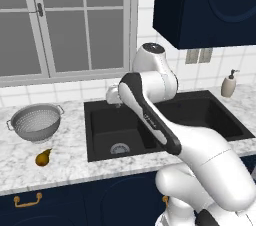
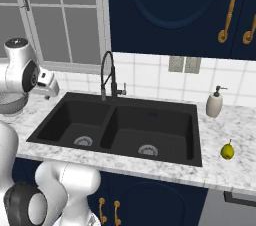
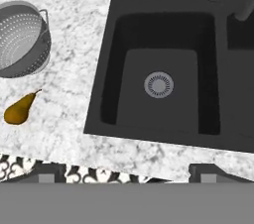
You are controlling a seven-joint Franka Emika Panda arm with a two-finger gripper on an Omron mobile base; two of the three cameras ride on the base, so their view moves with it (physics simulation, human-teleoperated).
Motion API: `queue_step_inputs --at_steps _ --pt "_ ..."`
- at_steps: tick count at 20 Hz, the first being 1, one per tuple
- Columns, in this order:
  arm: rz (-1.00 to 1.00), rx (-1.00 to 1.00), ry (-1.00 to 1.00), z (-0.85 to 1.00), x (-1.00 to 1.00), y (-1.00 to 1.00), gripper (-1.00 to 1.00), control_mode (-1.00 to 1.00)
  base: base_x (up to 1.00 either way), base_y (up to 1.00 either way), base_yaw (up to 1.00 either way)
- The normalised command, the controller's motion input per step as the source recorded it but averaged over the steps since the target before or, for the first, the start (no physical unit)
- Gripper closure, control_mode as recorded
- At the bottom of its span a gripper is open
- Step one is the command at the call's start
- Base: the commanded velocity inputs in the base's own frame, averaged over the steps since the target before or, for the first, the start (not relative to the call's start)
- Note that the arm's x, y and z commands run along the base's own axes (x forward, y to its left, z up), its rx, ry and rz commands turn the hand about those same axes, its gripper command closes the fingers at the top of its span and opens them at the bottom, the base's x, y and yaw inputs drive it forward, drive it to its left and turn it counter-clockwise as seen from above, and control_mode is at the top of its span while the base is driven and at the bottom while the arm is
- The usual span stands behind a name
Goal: Put the colander in the sink, put the pear, pear in the colander, and turn on the sink faucet and pour water over the colander.
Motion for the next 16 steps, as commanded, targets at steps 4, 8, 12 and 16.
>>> queue_step_inputs --at_steps 4,8,12,16 --pt "0.00 0.08 0.00 -0.01 0.11 0.86 -1.00 -1.00 0.00 0.00 0.00" --pt "0.00 0.05 0.00 -0.19 0.03 0.63 -1.00 -1.00 0.00 0.00 0.00" --pt "0.00 0.01 0.03 -0.06 0.02 0.59 -1.00 -1.00 0.00 0.00 0.00" --pt "0.00 0.00 0.01 -0.10 0.09 0.53 -1.00 -1.00 0.00 0.00 0.00"
